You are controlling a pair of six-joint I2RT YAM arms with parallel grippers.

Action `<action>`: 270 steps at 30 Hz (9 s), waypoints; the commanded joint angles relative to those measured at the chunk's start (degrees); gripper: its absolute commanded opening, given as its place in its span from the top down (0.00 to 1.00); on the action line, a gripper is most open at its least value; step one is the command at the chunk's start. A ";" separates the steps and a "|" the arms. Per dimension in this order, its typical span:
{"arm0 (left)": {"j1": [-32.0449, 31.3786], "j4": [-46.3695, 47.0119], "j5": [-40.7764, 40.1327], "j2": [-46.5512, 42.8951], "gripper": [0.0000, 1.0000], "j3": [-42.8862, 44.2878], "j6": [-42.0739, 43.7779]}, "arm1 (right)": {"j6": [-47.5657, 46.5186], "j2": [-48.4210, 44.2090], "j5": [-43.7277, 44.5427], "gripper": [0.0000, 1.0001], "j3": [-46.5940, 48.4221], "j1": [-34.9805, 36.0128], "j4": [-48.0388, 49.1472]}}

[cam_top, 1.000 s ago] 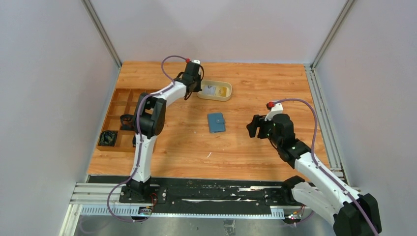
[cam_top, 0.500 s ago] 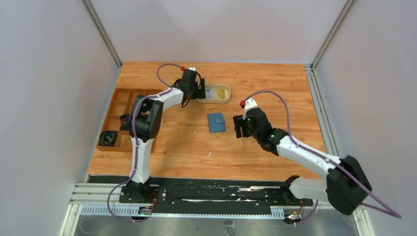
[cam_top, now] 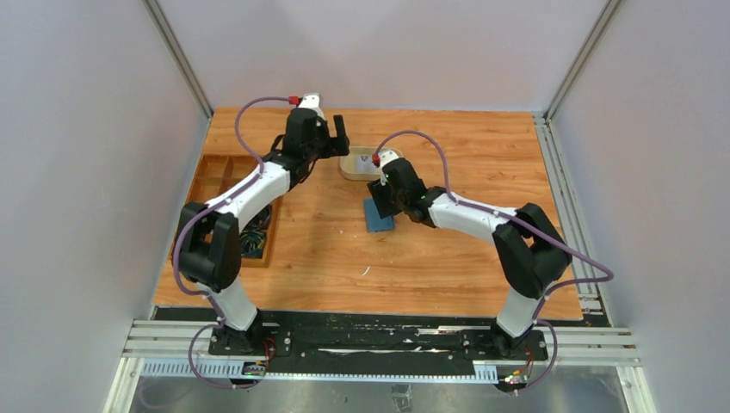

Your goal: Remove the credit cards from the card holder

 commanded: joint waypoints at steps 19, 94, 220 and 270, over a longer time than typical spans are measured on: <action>-0.17 23.60 13.24 -9.18 0.11 -33.09 -8.81 | 4.08 16.00 -6.14 0.90 7.53 0.62 -6.50; -8.75 33.04 19.60 -2.12 0.45 -39.91 -20.62 | 5.50 1.56 -12.29 0.47 -6.06 -3.72 4.18; -8.93 13.74 13.54 4.91 1.00 -26.86 -7.84 | -8.31 -2.62 -29.16 1.00 -10.33 -5.39 10.59; -3.59 91.01 42.07 10.83 0.14 -39.83 -58.28 | 11.22 -13.71 -54.70 1.00 -18.84 -20.06 27.79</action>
